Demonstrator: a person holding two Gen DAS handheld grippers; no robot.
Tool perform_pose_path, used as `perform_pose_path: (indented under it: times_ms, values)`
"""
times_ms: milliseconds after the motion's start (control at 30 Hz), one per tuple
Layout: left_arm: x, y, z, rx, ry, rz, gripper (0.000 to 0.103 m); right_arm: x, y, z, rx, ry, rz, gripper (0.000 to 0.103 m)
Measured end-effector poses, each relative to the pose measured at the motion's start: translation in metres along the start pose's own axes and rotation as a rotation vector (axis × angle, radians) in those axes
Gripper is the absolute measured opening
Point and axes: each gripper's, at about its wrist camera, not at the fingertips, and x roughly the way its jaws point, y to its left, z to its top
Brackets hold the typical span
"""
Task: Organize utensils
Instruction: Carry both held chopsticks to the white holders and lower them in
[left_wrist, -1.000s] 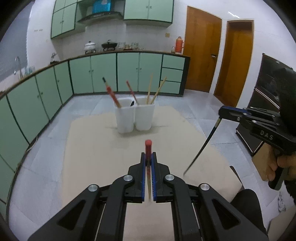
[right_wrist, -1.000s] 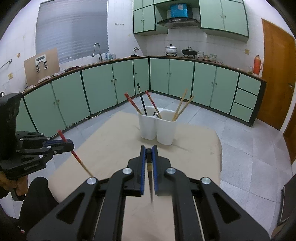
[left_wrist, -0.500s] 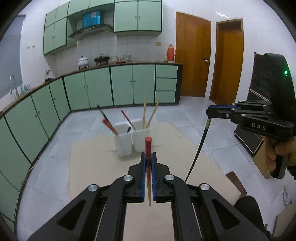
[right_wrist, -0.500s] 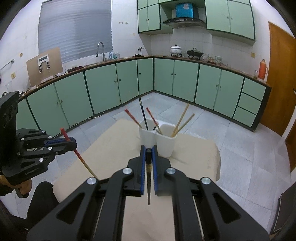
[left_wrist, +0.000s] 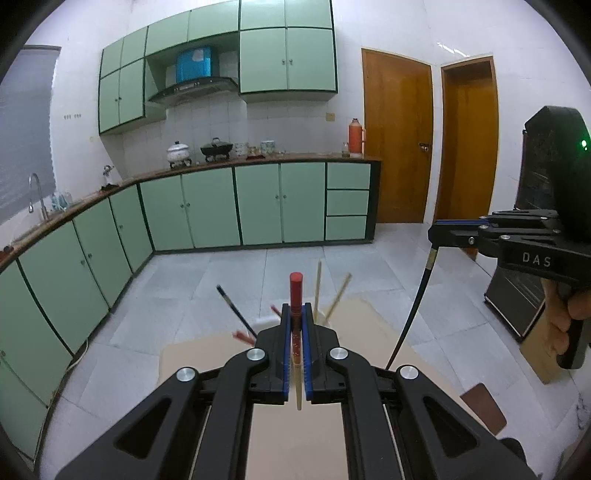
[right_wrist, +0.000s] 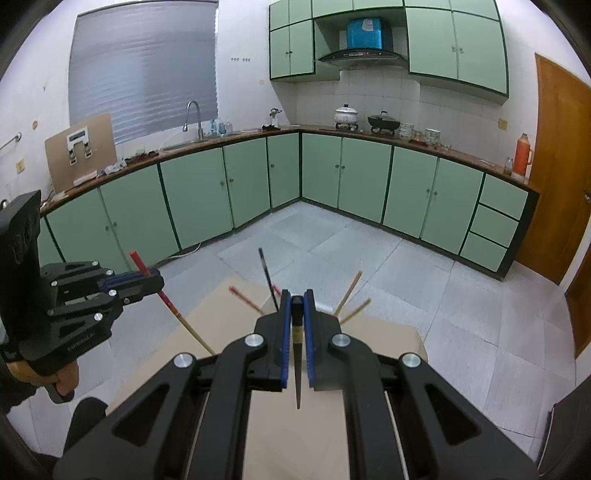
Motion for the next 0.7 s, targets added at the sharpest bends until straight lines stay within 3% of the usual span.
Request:
perform_pose_path:
  times_ms: [400,567,700]
  values:
    - [0.066,0.027,0.064,-0.04,-0.072,0.044,0.005,0.043,-0.029,0.076,0.063,-0.038,-0.028,0.006]
    - [0.11,0.041,0.064,-0.072,-0.051,0.075,0.005,0.078,-0.04,0.085,0.078,-0.057,-0.049,0.006]
    - [0.139,0.05,0.049,-0.106,-0.019,0.081,0.005,0.119,-0.053,0.073,0.117,-0.038,-0.07,0.006]
